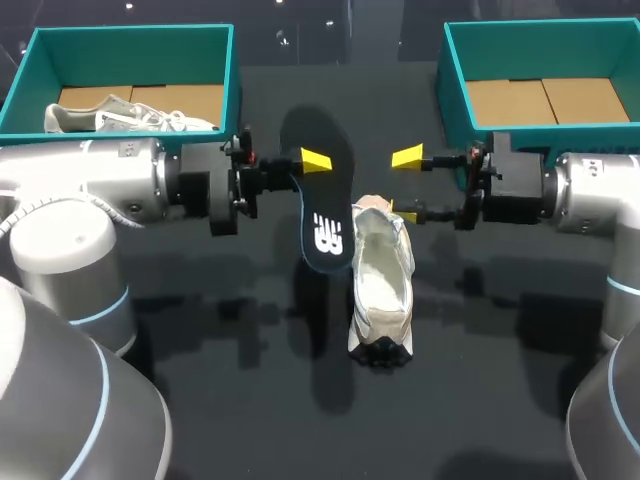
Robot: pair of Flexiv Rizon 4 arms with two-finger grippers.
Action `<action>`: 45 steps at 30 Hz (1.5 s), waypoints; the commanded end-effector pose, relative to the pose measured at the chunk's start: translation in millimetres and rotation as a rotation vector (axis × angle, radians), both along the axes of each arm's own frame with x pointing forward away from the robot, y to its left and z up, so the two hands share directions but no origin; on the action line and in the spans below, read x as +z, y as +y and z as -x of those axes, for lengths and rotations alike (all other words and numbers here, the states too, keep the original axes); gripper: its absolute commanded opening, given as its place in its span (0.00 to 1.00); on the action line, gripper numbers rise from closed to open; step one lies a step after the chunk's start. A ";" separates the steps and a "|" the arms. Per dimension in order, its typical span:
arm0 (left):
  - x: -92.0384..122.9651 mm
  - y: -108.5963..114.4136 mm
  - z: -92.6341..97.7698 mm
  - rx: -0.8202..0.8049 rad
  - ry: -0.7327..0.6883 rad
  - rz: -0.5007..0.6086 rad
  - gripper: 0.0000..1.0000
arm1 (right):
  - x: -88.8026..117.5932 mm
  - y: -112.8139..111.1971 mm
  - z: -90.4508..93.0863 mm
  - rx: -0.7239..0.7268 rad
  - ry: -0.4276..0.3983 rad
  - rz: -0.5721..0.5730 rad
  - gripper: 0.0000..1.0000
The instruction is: Take the shoe out of the shoebox, open the shoe tongue, remove and reinsert the insole, then place the shoe into the shoebox
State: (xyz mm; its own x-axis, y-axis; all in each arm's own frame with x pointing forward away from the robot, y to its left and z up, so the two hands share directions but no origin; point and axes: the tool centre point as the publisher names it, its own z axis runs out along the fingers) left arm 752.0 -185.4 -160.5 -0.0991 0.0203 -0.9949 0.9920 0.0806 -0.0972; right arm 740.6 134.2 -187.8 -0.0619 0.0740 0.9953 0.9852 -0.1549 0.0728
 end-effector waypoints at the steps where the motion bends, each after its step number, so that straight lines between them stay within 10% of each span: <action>1: 6.3 12.0 10.2 -0.011 0.001 -0.046 0.00 | 2.9 -8.8 -3.3 0.030 0.009 0.013 1.00; 10: 6.3 12.0 10.2 -0.011 0.001 -0.046 0.00 | 2.9 -8.8 -3.3 0.030 0.009 0.013 1.00; 29: 17.6 19.9 53.2 -0.104 0.328 -0.010 0.00 | -25.3 -76.0 -18.4 0.341 -0.514 0.321 1.00; 45: 17.6 19.9 53.2 -0.104 0.328 -0.010 0.00 | -38.1 -83.9 -18.5 0.352 -0.520 0.335 1.00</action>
State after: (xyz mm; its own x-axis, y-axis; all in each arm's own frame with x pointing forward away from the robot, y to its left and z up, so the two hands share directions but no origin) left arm 699.0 -165.5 -142.8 -0.4117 0.0549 -0.9097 0.9105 -0.0169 -0.4131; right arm 759.5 49.4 -226.2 -0.6004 0.2557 0.7577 0.7964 0.2764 0.5379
